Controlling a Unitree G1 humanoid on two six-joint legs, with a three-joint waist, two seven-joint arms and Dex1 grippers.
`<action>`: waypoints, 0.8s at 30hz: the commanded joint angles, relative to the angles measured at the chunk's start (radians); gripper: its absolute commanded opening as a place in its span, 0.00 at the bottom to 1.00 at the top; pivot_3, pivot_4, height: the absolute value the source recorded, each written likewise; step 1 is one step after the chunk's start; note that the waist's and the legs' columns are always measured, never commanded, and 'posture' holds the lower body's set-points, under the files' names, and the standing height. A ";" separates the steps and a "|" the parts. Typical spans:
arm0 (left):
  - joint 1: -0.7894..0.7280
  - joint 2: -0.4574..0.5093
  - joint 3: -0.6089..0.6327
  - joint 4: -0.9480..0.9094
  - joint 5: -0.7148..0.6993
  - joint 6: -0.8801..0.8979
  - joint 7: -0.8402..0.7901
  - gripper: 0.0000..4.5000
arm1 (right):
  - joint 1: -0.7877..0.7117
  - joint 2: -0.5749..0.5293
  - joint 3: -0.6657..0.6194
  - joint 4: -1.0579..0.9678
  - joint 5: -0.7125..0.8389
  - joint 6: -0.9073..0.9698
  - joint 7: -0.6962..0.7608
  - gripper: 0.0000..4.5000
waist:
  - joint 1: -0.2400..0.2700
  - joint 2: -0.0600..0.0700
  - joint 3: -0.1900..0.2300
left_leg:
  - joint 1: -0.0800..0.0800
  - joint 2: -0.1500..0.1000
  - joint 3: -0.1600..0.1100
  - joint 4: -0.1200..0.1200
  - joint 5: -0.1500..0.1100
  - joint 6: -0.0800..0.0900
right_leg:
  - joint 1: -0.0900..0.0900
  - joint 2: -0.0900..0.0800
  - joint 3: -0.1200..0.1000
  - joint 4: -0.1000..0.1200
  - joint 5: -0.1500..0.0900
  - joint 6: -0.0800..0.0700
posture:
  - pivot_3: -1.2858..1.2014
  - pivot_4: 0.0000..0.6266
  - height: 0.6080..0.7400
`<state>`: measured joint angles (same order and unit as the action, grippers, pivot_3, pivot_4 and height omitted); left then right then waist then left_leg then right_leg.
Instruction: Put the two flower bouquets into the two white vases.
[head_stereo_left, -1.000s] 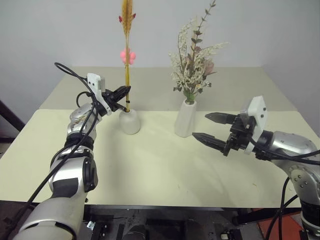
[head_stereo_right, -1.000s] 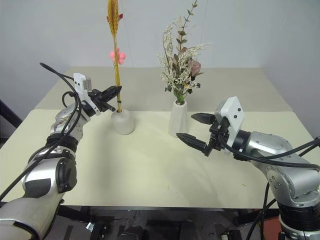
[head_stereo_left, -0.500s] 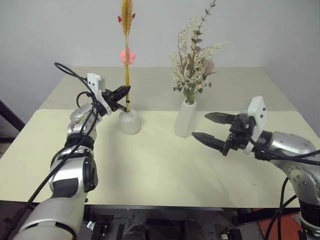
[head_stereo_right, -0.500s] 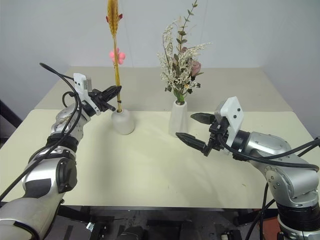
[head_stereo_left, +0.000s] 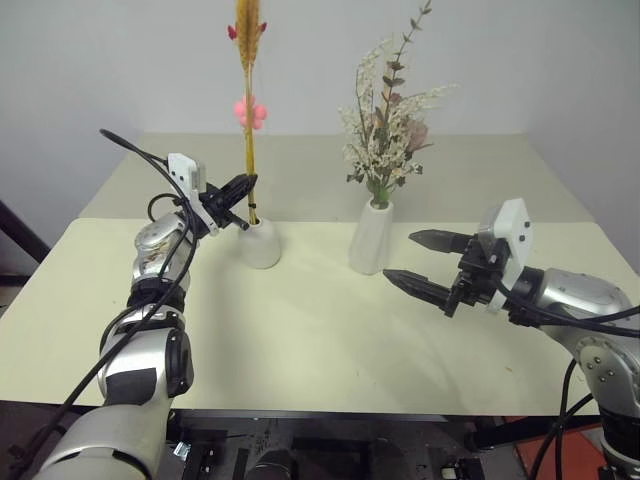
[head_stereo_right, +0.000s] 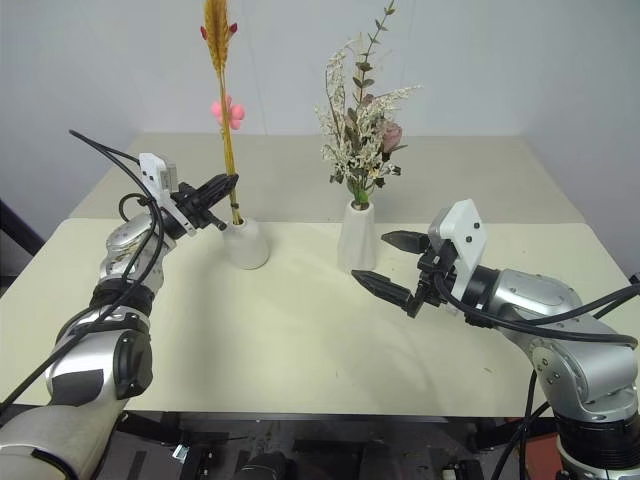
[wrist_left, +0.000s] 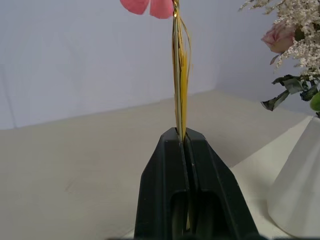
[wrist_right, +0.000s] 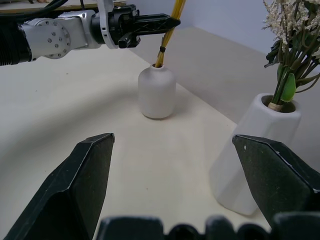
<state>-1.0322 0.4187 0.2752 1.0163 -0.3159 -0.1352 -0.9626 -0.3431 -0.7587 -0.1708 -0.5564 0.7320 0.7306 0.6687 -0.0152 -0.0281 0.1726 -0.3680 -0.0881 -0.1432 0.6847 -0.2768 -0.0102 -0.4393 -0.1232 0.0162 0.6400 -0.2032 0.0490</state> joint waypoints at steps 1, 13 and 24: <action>0.024 -0.013 -0.002 -0.047 -0.005 -0.010 0.010 0.00 | -0.017 -0.003 -0.025 -0.028 0.022 -0.002 -0.004 1.00 | 0.000 0.000 0.000 | 0.000 0.000 0.000 0.000 0.000 0.000 | 0.000 0.000 0.000 0.000 0.000 0.000 | 0.52 0.24 1.00; 0.130 -0.031 -0.009 -0.144 -0.017 0.031 0.049 0.00 | -0.009 0.000 -0.023 -0.037 0.025 0.002 -0.011 1.00 | 0.001 0.000 0.000 | 0.000 0.000 0.000 0.000 0.000 0.000 | 0.000 0.000 0.000 0.000 0.000 0.000 | 0.52 0.24 1.00; 0.131 -0.034 -0.011 -0.141 -0.015 0.033 0.066 0.00 | -0.009 -0.002 -0.021 -0.035 0.027 -0.005 -0.014 1.00 | 0.002 -0.001 0.000 | 0.000 0.000 0.000 0.000 0.000 0.000 | 0.000 0.000 0.000 0.000 0.000 0.000 | 0.52 0.24 1.00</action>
<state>-0.8804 0.3802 0.2625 0.9103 -0.3211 -0.0995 -0.8992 -0.3430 -0.7587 -0.1706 -0.5603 0.7499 0.7307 0.6648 -0.0135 -0.0290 0.1726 -0.3681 -0.0881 -0.1432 0.6846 -0.2769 -0.0100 -0.4394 -0.1232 0.0161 0.6396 -0.2032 0.0489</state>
